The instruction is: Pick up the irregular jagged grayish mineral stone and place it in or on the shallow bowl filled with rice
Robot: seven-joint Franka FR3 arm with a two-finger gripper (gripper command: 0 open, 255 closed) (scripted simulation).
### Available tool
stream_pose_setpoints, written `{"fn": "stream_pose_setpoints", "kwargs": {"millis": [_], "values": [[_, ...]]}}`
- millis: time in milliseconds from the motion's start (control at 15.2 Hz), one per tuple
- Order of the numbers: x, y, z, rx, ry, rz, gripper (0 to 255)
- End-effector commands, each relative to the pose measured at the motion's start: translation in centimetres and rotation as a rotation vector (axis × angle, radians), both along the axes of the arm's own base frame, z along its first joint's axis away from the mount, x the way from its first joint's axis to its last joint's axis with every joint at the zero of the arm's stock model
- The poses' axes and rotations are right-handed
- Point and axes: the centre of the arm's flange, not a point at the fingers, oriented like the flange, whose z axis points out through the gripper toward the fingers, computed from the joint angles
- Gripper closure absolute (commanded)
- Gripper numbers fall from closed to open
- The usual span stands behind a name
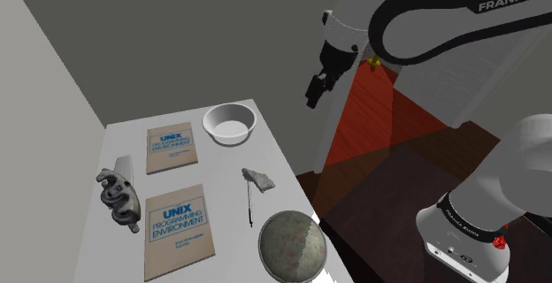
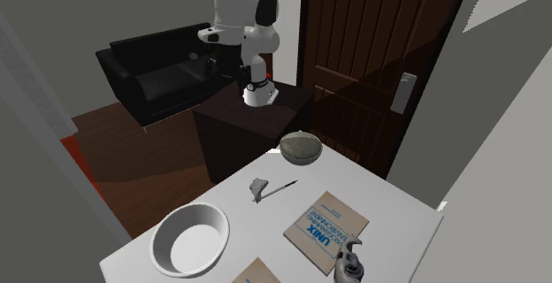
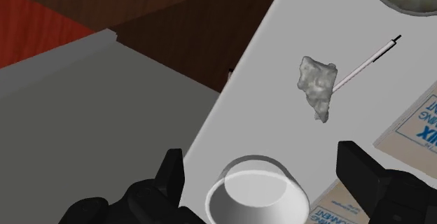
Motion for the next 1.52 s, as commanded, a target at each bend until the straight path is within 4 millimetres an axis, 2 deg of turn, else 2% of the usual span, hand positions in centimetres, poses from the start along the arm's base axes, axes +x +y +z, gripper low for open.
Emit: {"fn": "stream_pose_setpoints", "kwargs": {"millis": [0,1254,1320,1452], "values": [[0.5,1.6,-2.5,-0.011,-0.004,0.016,0],[5.3,17.4,-22.4,-0.128,-0.033,0.166,0],[5.5,18.0,-23.3,-0.133,-0.034,0.172,0],[5.7,17.9,-24.3,-0.133,-0.034,0.172,0]]}}
